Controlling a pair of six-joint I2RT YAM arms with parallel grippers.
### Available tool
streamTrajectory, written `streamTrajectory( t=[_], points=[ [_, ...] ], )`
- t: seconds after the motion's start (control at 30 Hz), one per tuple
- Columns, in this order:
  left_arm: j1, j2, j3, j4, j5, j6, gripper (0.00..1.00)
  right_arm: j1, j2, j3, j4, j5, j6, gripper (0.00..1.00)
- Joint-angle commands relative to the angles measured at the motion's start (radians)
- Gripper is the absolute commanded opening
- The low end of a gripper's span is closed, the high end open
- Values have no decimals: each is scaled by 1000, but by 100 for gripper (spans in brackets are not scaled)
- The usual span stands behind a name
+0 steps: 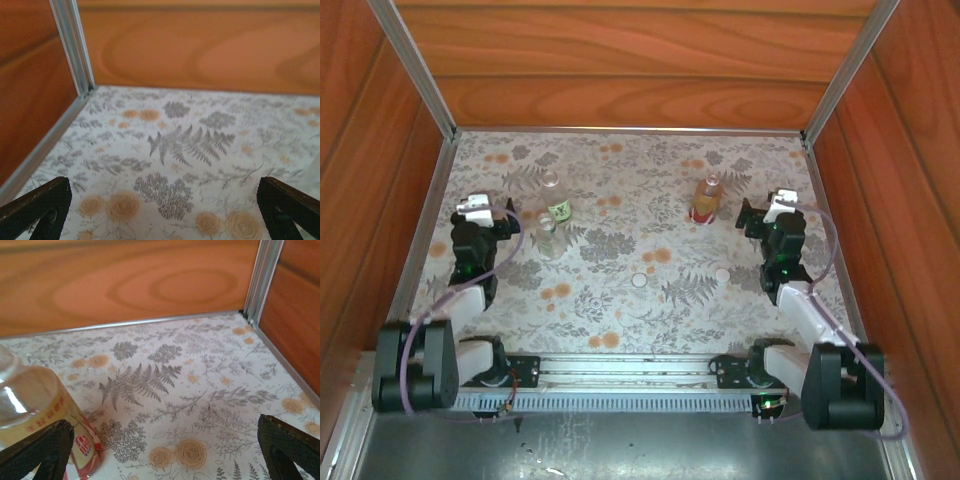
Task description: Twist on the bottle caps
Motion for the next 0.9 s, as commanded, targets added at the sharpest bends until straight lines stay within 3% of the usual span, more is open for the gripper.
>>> streamTrajectory(
  t=[0.0, 0.13, 0.27, 0.4, 0.53, 0.8, 0.87],
  points=[
    [-13, -181, -32, -128, 7, -33, 100, 33, -79, 67, -186, -44, 31, 100],
    [-113, -377, -51, -216, -65, -10, 100, 133, -117, 127, -290, -104, -9, 100],
    [-179, -455, -32, -266, 67, -12, 100, 315, -136, 182, -348, -70, -100, 100],
    [-229, -391, -1, -267, 227, 18, 100, 424, -95, 235, -384, -100, -138, 100],
    [-246, -224, 56, -268, 395, 21, 100, 518, -47, 260, -359, -67, -193, 100],
    [-245, -82, 78, -268, 344, 12, 100, 563, -19, 253, -334, -27, -226, 100],
    [-244, -59, 82, -268, 358, 16, 93, 564, -11, 250, -325, -32, -226, 100]
  ],
)
